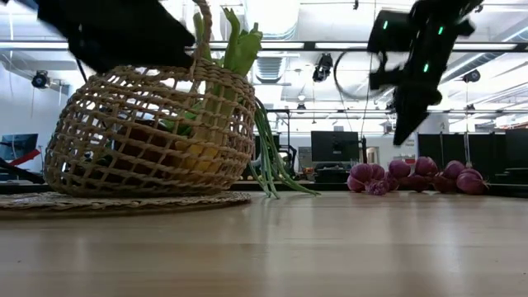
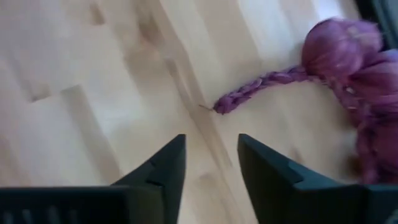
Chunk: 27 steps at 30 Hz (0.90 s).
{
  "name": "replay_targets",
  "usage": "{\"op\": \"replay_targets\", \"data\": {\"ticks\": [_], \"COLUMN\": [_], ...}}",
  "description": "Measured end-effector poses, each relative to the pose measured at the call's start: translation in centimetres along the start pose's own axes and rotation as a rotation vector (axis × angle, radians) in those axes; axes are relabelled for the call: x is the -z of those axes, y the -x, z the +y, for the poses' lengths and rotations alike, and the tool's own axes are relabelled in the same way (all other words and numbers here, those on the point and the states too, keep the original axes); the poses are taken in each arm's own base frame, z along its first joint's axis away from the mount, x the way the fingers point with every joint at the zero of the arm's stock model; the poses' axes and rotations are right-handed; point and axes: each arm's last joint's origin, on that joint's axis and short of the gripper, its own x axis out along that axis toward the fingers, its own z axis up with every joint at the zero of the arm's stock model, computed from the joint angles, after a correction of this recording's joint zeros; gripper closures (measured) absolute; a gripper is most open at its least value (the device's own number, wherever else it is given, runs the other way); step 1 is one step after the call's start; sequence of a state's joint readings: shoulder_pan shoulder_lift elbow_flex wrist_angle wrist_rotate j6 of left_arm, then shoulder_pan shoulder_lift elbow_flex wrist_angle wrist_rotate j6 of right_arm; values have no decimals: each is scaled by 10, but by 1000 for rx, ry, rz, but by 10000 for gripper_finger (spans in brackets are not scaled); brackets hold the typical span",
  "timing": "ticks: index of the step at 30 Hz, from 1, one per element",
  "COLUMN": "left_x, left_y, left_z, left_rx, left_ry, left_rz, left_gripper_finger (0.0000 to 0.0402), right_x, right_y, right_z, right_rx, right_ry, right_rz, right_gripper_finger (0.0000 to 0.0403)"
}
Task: Build produce basket
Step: Put the garlic into the basket
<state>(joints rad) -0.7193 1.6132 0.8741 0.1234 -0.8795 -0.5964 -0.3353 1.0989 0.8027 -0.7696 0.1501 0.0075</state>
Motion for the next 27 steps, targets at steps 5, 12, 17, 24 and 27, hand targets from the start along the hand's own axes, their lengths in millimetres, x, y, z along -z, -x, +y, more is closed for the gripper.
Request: {"op": "replay_targets", "data": {"ticks": [5,12,17,24,27], "left_x": [14,19,15,17,18], "left_y": [2,13,27,34,34], "left_z": [10,6,1,1,2], "left_rx": [-8,30,78,45,28], "left_ry": [20,-2,10,1,-2], "left_rz": [24,36,21,-18,-28], "left_gripper_finger": [242,242,242,242,242], "right_x": [-7,-13,-10,-9,-9], "right_y": [-39,-78,-93,-99,-100], "right_z": [-5,-13,-18,-20,-21], "right_rx": [26,72,81,143,161], "right_ry": [-49,-110,-148,-149,-137], "right_rz": [-23,24,80,105,108], "right_gripper_finger": [217,218,240,285,314]}}
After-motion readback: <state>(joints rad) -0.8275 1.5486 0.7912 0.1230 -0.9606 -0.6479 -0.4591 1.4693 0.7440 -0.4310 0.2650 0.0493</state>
